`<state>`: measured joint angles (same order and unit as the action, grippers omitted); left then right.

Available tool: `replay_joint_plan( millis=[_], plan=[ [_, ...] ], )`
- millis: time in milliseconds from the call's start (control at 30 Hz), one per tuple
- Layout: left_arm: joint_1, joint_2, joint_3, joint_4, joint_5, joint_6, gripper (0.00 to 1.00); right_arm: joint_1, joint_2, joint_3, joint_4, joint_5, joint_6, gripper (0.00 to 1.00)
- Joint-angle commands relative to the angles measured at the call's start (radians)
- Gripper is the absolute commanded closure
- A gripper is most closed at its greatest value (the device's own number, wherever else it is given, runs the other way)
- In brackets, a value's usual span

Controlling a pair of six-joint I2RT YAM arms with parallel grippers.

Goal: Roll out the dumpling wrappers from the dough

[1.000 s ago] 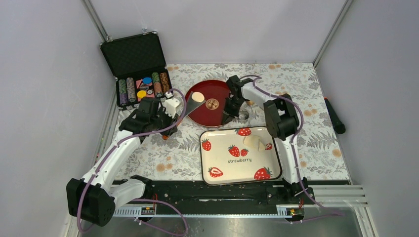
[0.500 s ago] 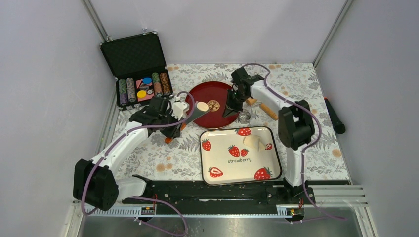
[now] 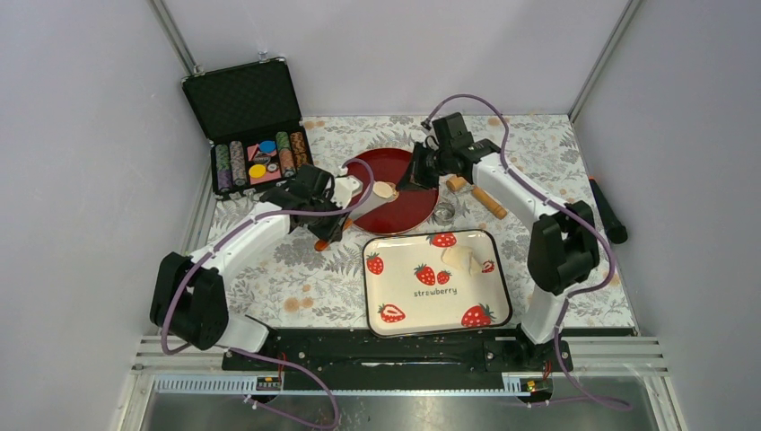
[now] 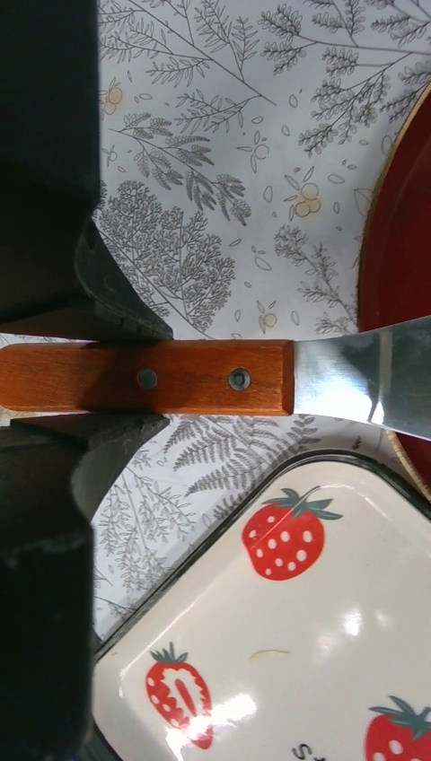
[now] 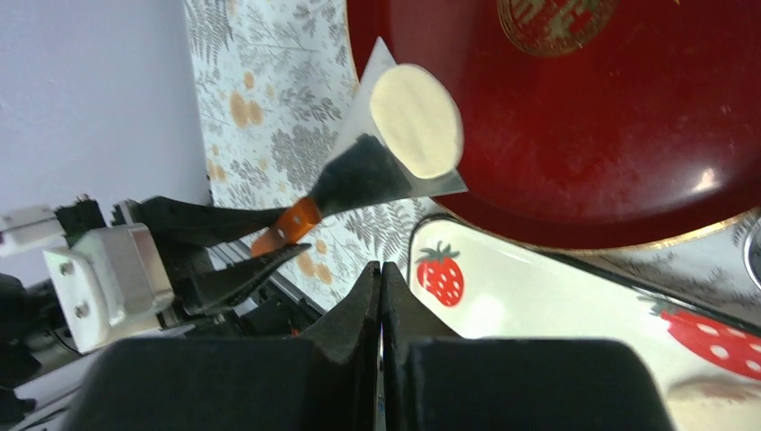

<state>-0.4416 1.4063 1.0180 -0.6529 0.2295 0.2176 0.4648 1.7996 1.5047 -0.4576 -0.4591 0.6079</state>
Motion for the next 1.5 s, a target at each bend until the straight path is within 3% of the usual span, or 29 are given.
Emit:
replay_joint_plan(
  millis=[0,400,633,1067,1467],
  plan=[
    [-0.002,0.025,0.077,0.101,-0.031,-0.038,1.00,0.012,0.079,0.116,0.072,-0.054,0.049,1.00],
    [-0.003,0.138,0.161,0.123,-0.048,-0.050,1.00,0.094,0.404,0.550,-0.248,0.111,0.006,1.00],
    [-0.003,0.147,0.167,0.155,-0.041,-0.073,1.00,0.107,0.486,0.625,-0.343,0.247,-0.013,1.00],
    [-0.005,0.163,0.196,0.166,-0.011,-0.111,1.00,0.107,0.671,0.842,-0.495,0.296,-0.005,1.00],
    [-0.019,0.205,0.237,0.179,-0.012,-0.121,1.00,0.104,0.708,0.891,-0.532,0.339,0.005,1.00]
  ],
)
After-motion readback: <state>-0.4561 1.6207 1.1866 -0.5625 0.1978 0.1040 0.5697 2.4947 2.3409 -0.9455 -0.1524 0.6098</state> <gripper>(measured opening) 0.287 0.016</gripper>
